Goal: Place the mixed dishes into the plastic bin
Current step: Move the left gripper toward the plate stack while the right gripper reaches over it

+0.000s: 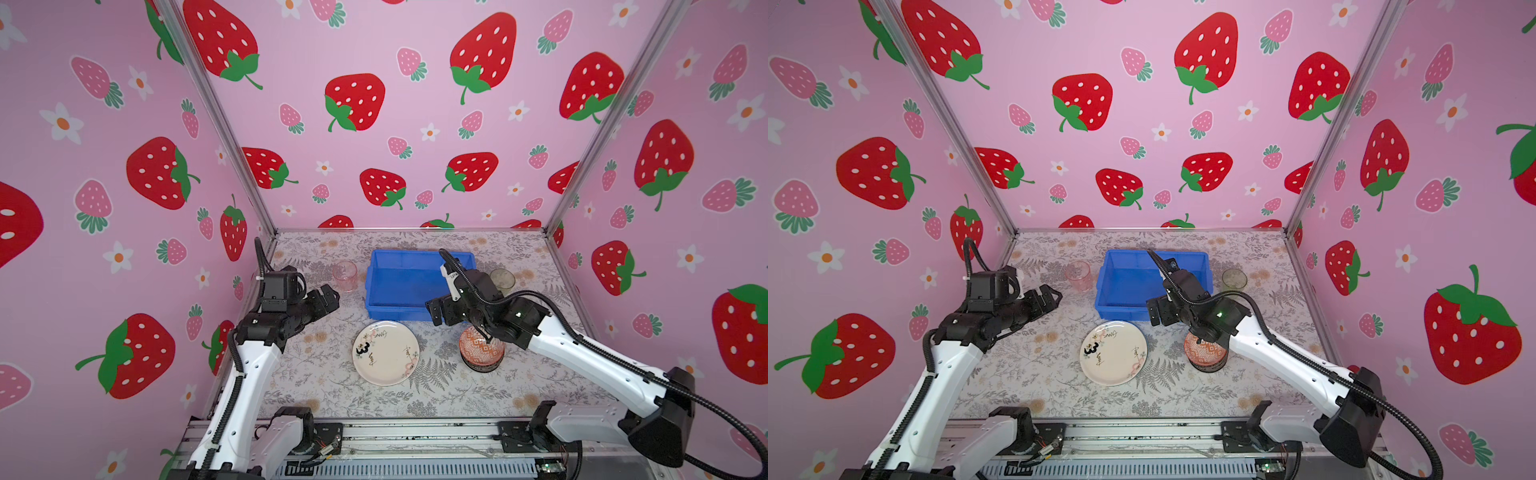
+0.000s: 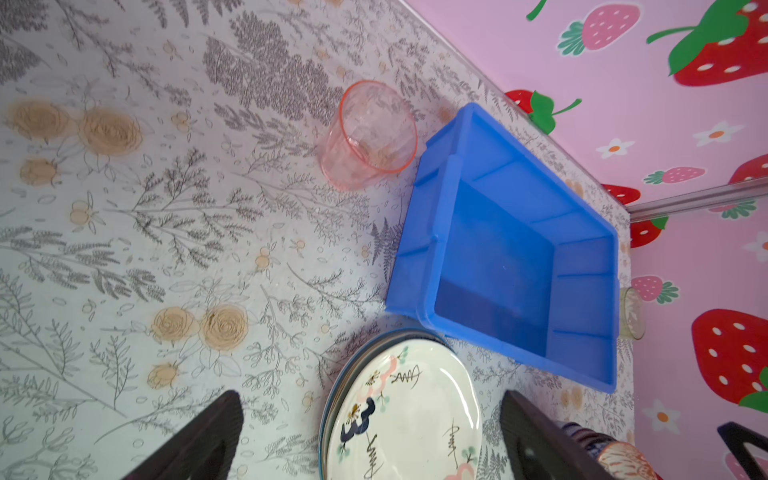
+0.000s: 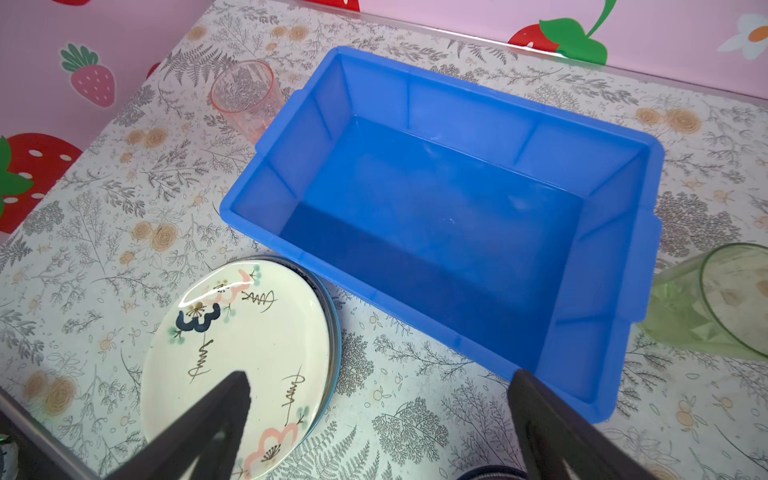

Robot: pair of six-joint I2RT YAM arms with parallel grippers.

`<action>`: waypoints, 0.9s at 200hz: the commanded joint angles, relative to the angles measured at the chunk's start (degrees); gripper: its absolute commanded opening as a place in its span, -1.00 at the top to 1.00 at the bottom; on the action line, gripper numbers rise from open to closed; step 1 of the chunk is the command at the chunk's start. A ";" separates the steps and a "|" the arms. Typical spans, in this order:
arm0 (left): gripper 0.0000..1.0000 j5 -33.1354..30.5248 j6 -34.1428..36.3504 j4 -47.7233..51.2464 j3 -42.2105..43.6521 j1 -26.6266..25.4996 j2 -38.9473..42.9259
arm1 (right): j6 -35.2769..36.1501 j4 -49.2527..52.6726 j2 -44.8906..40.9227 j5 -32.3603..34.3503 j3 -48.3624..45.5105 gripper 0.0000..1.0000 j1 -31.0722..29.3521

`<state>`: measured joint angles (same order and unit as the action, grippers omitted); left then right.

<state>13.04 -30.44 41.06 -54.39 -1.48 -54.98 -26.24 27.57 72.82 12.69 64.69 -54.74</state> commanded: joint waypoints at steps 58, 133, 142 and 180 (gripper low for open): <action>-0.98 0.54 -4.40 8.26 5.56 -0.60 6.09 | -8.29 -10.76 1.57 -4.64 -10.00 -0.99 -3.90; -0.98 2.13 -9.08 9.30 11.50 -0.98 7.55 | -9.98 -16.14 1.90 -8.07 -14.12 -0.99 -4.43; -0.98 2.71 -9.67 8.91 12.29 -1.25 7.29 | -10.65 -15.94 2.38 -8.44 -14.02 -0.99 -4.41; -0.98 4.62 -10.68 7.24 14.73 -2.28 6.21 | -13.62 -15.58 5.74 -12.27 -13.19 -1.00 -4.42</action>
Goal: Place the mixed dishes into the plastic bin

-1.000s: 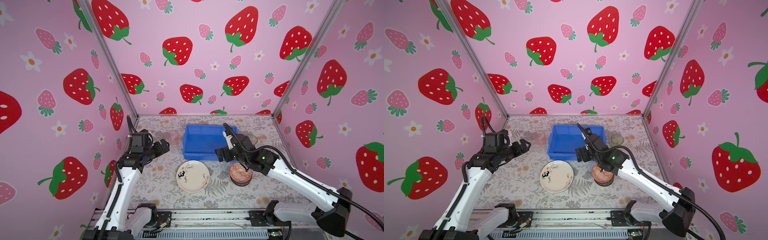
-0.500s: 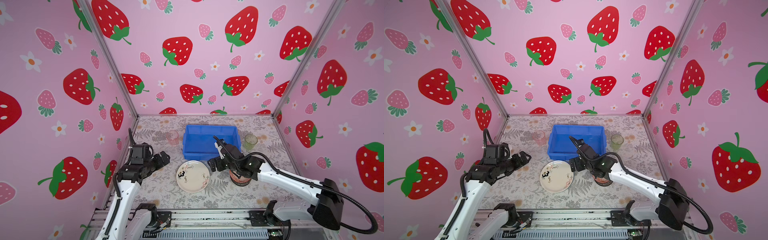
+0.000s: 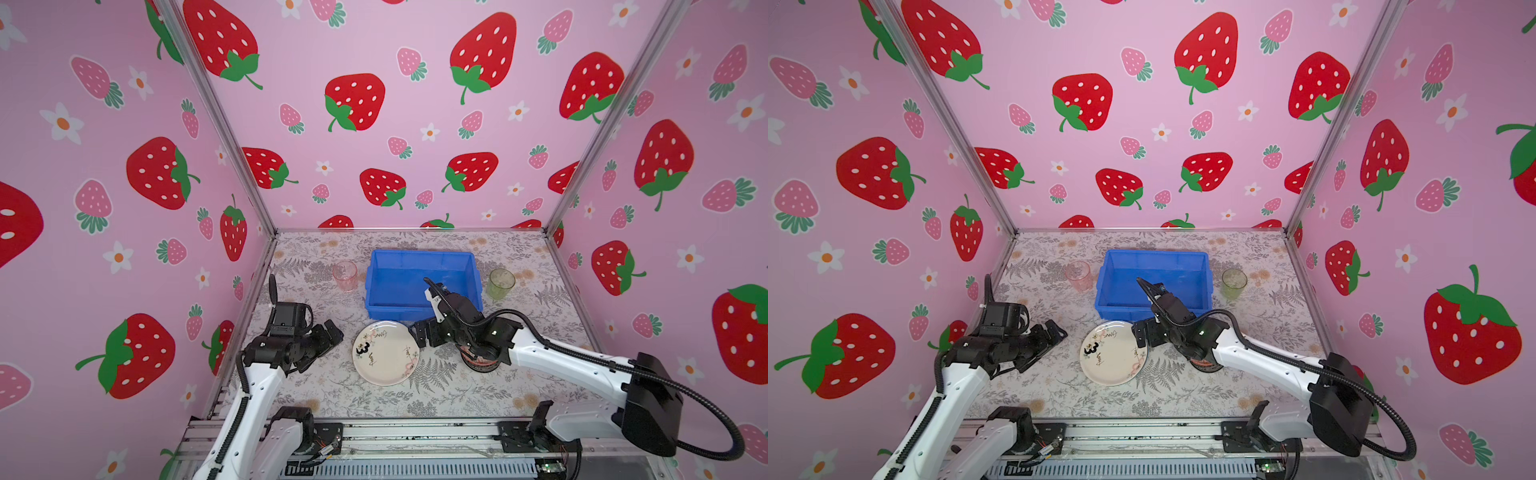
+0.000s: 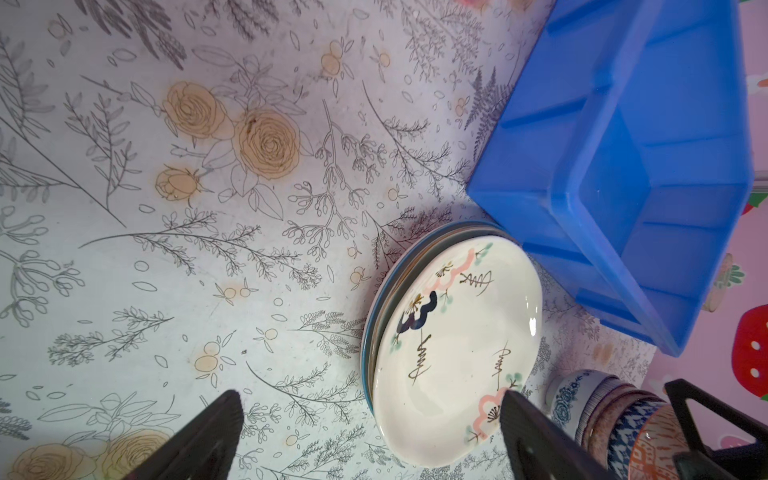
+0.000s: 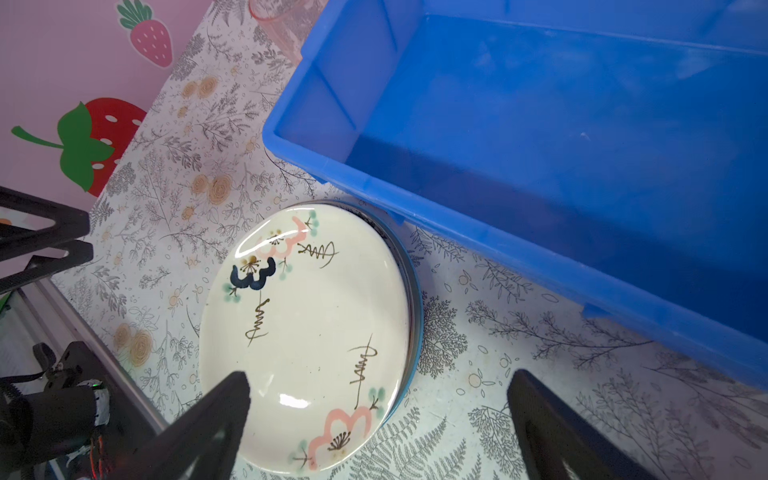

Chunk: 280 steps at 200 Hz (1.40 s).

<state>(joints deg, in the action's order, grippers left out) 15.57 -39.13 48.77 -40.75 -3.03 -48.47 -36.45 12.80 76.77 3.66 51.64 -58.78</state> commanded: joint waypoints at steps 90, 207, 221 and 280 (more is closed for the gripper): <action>-0.98 6.66 -4.66 -8.58 5.45 -5.48 -3.09 | -8.12 -3.66 5.95 -9.19 -0.75 -0.89 -0.37; -0.98 6.23 -4.85 -11.10 7.44 -6.40 -4.50 | -9.35 -6.65 8.50 -10.77 -1.72 -0.83 -0.39; -0.98 6.22 -4.95 -10.80 6.95 -6.46 -5.05 | -9.00 -6.71 9.14 -10.80 -1.71 -0.83 -0.38; -0.98 5.38 -5.94 -10.56 5.77 -6.95 -7.19 | -8.41 -8.18 12.05 -11.96 -1.58 -0.81 -0.39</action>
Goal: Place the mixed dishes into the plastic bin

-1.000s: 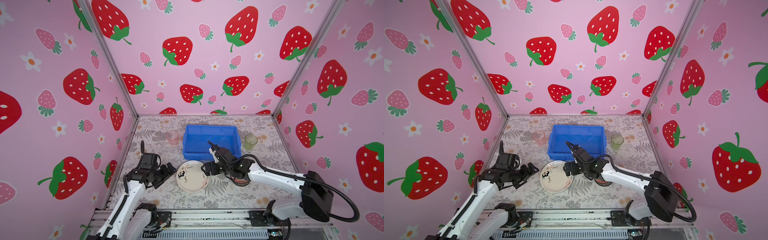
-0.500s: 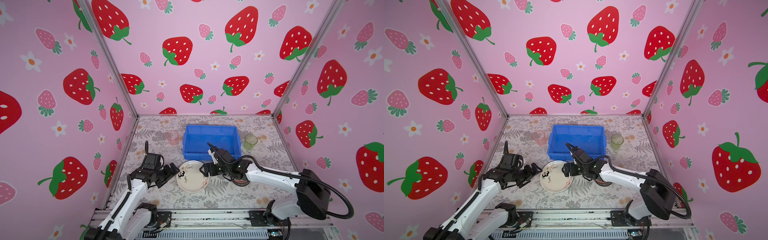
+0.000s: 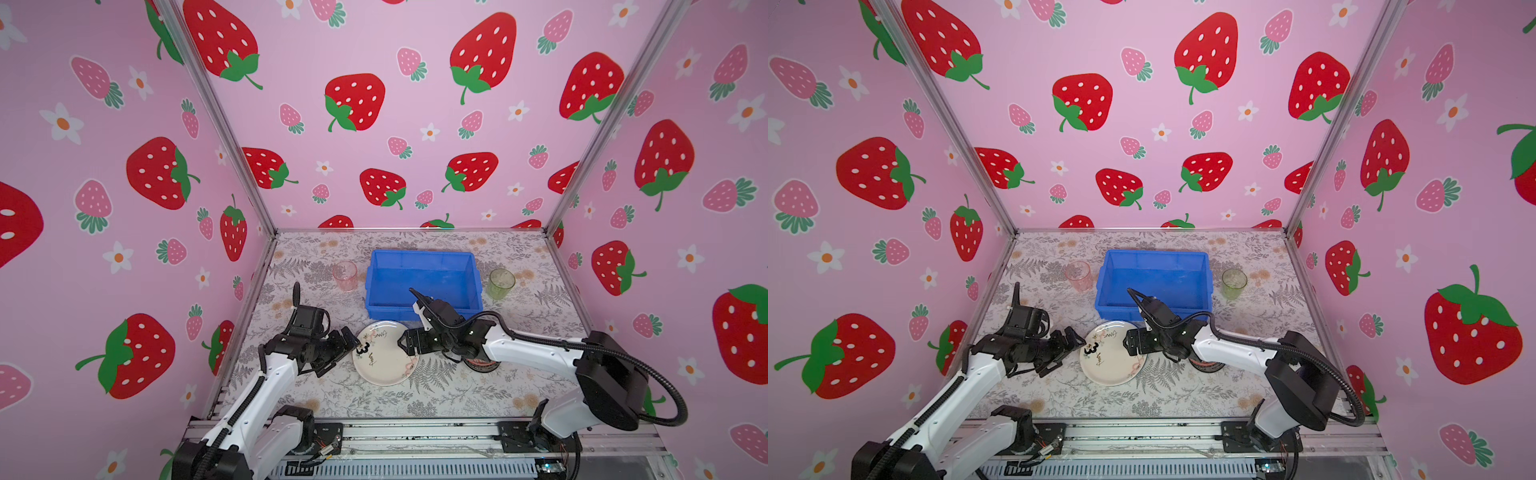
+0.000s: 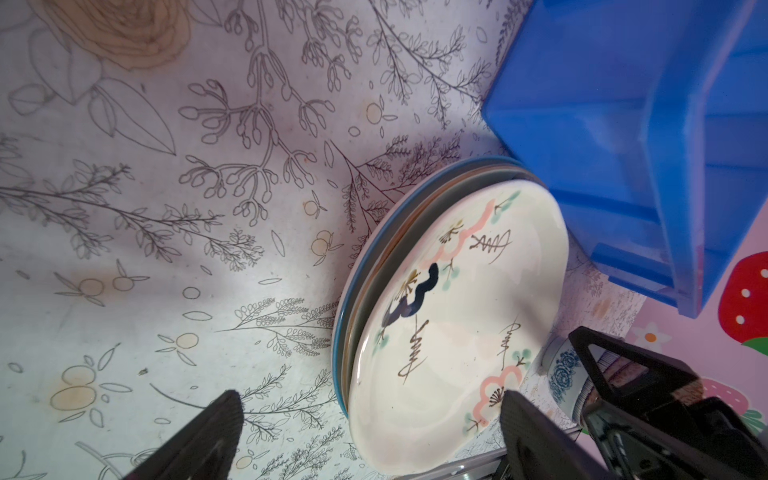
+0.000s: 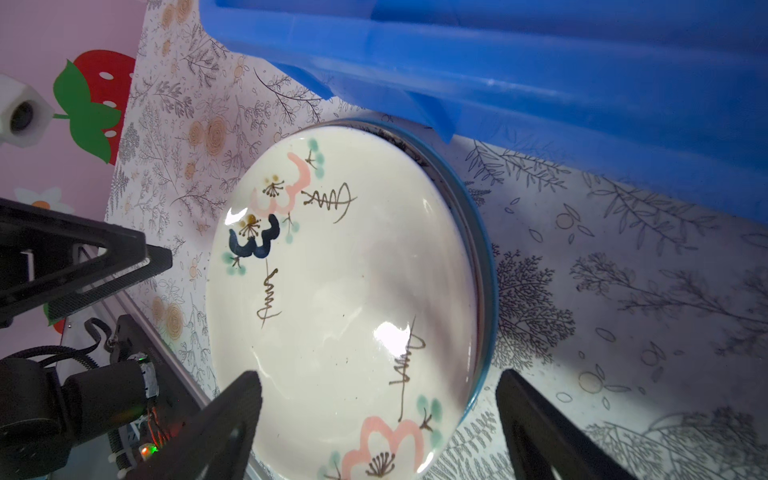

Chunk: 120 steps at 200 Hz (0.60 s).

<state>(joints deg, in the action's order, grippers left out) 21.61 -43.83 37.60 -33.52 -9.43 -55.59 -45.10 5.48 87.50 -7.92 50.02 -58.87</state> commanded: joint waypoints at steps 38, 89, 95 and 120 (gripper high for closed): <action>-0.99 -0.78 -2.74 -0.66 -0.93 -1.26 0.58 | -0.11 0.21 2.92 -0.44 0.30 -0.80 -0.33; -1.00 -0.51 -3.01 -2.77 -1.02 -2.67 -0.41 | 0.01 -1.74 3.90 -2.57 0.05 -0.75 -0.35; -1.00 -0.59 -3.01 -2.97 -1.02 -2.83 -0.54 | 0.15 -1.93 4.10 -3.00 0.25 -0.74 -0.34; -1.00 -0.42 -3.61 -4.38 -1.02 -3.19 -1.54 | 0.37 -2.49 5.11 -4.24 0.84 -0.71 -0.32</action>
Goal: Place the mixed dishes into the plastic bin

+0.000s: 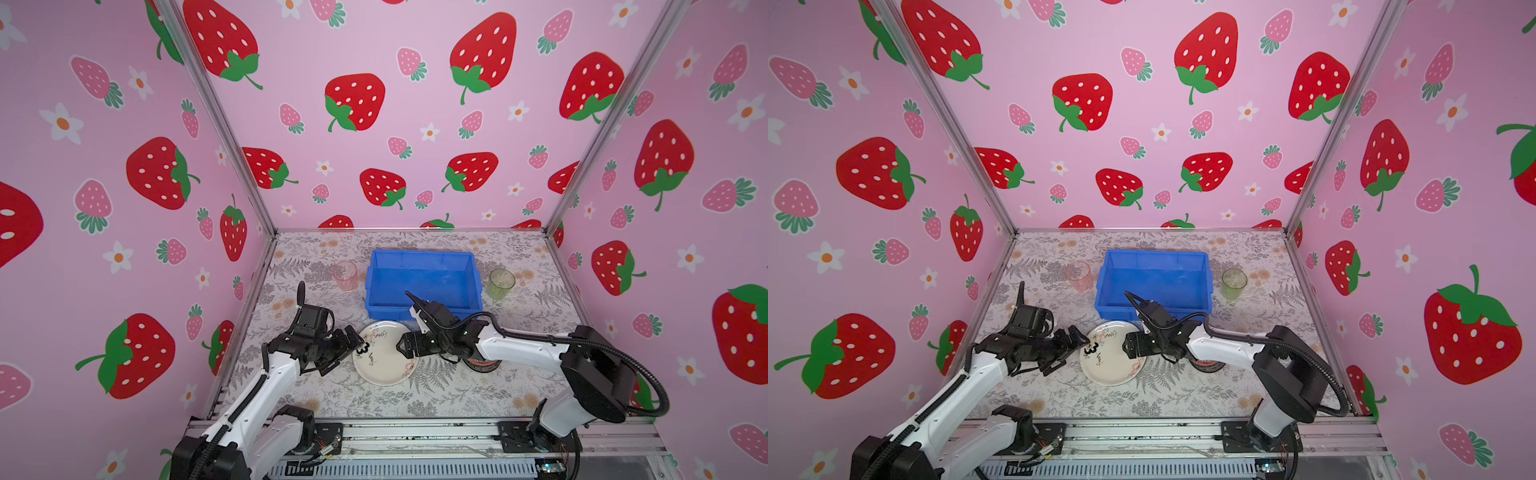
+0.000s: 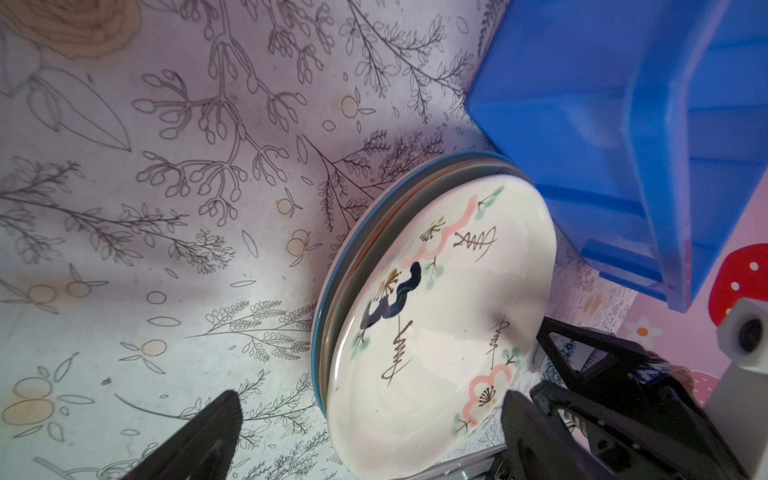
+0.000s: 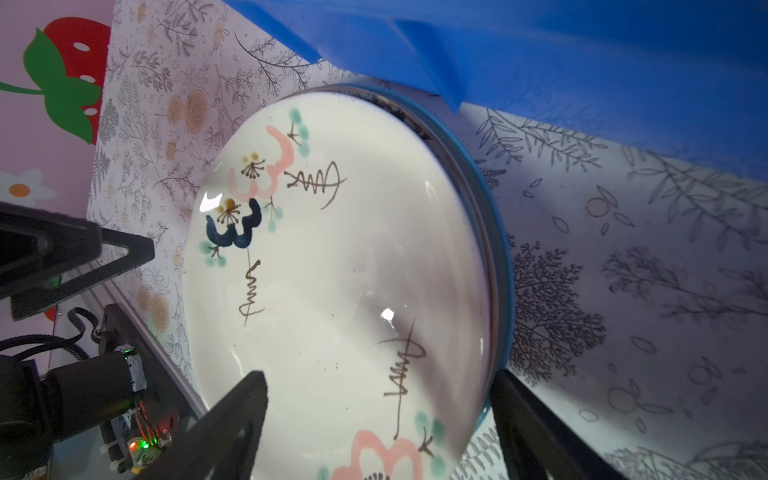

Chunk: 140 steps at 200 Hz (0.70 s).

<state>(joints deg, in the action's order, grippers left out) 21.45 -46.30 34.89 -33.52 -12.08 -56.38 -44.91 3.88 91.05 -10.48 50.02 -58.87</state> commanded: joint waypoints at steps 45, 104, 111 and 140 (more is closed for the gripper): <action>-1.00 -0.63 -1.68 -3.65 -1.45 -1.20 -2.59 | 0.57 -1.87 2.65 -3.21 1.66 -0.66 -0.46; -0.99 -0.58 -1.68 -5.03 -1.30 -2.61 -4.01 | 0.87 -1.33 2.96 -2.99 2.01 -0.63 -0.66; -0.98 -0.45 -1.68 -5.14 -1.37 -2.69 -4.00 | 0.83 -1.33 2.96 -2.97 2.01 -0.62 -0.74; -0.96 0.28 -2.16 -5.45 -1.37 -3.04 -3.70 | 0.79 -0.36 2.98 -2.68 2.57 -0.61 -0.74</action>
<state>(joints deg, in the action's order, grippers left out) 21.47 -47.20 29.93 -33.52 -14.63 -60.42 -43.83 2.81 93.06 -11.86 50.85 -58.87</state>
